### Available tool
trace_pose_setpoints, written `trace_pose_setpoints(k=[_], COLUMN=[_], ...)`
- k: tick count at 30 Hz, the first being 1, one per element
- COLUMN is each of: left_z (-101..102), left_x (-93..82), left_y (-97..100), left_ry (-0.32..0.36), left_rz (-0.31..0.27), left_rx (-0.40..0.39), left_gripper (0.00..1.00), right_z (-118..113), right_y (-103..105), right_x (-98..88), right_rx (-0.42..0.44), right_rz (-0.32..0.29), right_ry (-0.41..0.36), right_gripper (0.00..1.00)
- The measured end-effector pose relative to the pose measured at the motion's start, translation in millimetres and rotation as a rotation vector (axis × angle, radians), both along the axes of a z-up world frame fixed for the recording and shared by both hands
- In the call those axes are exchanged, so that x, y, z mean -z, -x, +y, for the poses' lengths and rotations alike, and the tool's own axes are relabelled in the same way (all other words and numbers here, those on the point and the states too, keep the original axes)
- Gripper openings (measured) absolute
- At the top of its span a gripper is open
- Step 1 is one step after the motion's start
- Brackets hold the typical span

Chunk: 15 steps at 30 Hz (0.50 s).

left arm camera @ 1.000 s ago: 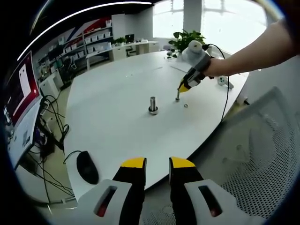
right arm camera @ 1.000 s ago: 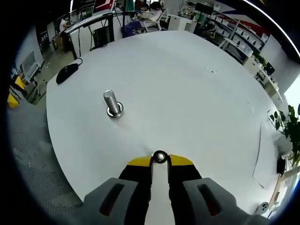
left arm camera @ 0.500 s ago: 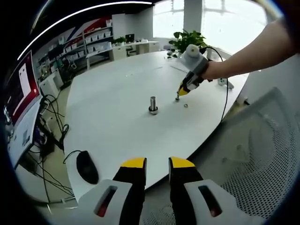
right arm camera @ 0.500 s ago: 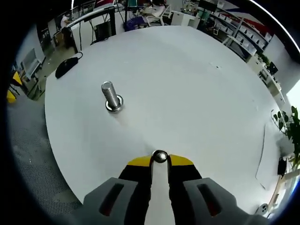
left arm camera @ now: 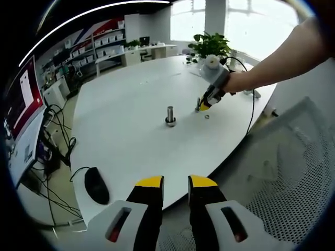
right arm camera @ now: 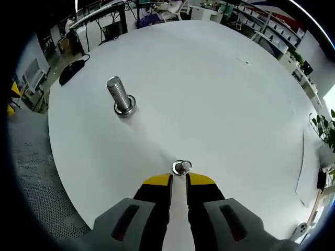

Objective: Place the washer onto the threaded stud by aligning its center hole with the stud, sliding it down to the base, and recovering from edge contact or off-axis alignment until the washer reaches the visible bottom stop.

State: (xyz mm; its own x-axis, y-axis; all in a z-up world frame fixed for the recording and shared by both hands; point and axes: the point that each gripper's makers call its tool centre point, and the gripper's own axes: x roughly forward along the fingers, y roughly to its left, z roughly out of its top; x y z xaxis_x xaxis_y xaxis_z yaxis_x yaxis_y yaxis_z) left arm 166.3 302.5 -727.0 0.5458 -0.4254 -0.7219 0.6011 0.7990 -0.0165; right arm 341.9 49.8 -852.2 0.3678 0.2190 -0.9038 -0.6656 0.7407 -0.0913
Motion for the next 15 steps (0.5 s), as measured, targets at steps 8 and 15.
trace_pose_setpoints(k=[8, 15], left_z=[0, 0], left_x=[0.0, 0.3], left_y=[-0.2, 0.3], left_ry=[-0.001, -0.003], left_rz=[-0.001, 0.001], left_rx=[-0.002, -0.001], left_gripper=[0.15, 0.15], right_z=[1, -4], right_y=[2, 15], right_x=[0.7, 5.8], right_rx=[0.003, -0.004], right_rz=[0.005, 0.030], right_ry=[-0.008, -0.009], right_gripper=[0.15, 0.18])
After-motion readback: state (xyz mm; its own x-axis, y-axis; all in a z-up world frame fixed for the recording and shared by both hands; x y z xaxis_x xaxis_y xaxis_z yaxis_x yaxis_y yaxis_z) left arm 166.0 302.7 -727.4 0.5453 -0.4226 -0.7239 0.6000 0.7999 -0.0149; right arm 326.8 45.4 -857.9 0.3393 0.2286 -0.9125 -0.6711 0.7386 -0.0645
